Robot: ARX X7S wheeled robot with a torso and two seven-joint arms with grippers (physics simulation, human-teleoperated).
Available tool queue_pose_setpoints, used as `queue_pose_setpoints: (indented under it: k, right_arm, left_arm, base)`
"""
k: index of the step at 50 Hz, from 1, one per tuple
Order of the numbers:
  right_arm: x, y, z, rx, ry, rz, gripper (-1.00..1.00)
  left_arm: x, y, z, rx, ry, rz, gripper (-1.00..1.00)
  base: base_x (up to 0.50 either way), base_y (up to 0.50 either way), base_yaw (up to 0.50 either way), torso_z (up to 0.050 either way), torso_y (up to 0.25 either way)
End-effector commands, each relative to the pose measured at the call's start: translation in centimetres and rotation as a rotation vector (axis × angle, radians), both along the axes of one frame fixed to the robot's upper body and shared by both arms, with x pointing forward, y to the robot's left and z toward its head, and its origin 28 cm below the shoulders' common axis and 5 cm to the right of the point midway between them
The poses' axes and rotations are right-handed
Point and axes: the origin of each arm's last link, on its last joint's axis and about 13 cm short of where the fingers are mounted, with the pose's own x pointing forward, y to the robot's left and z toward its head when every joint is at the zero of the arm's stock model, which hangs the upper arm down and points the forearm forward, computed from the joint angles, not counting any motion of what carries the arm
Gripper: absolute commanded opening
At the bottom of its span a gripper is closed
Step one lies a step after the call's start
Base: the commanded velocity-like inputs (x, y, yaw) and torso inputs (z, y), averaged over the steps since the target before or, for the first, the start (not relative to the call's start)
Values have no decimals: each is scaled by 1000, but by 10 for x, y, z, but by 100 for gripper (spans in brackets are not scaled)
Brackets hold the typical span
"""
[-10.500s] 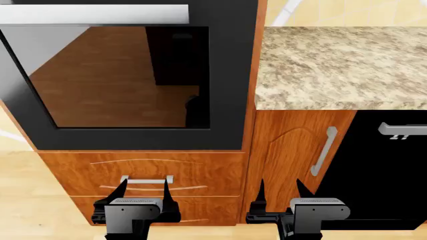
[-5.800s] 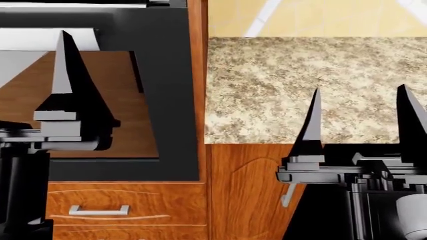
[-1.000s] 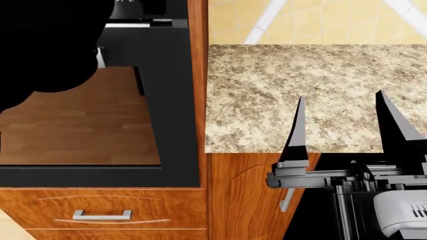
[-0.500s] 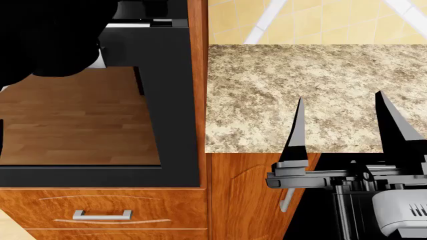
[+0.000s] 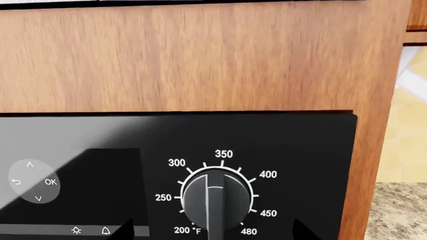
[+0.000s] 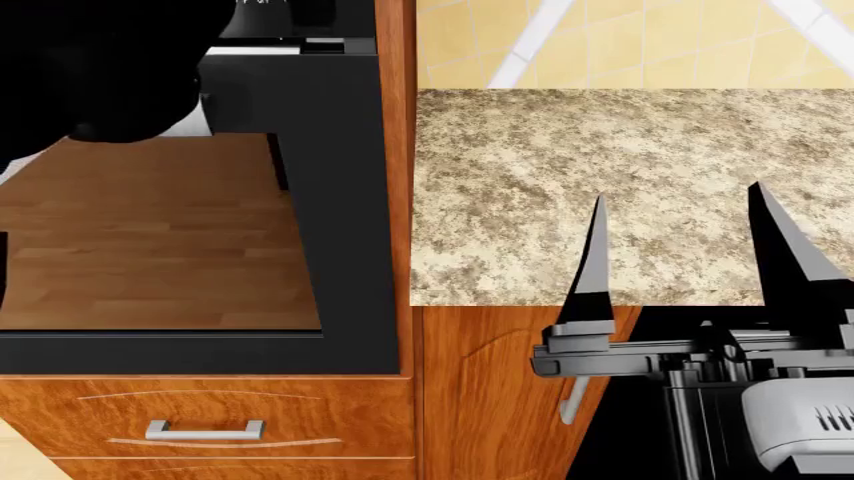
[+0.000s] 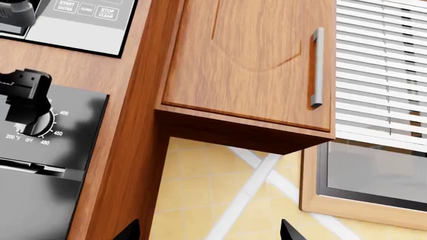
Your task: Preheat the oven by turning the temperature knob.
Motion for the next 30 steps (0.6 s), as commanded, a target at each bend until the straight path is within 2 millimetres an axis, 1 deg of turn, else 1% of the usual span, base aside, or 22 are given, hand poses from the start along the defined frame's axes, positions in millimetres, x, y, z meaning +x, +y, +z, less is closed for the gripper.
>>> queue_pose_setpoints:
  k: [1,19,30]
  right_arm:
    - [0,0,0,1,0,0,100]
    - [-1,0,-1,0,0,1,100]
    - [0,0,0,0,-1,1,100]
  left_arm:
    - [4,0,-2,0,5,4,100]
    - [7,0,-4,3,3,2,100]
    - [14,-1,-8,-1,23,5,100]
  base:
    - [0,0,0,0,0]
    - [0,0,0,0,0]
    - [0,0,0,0,0]
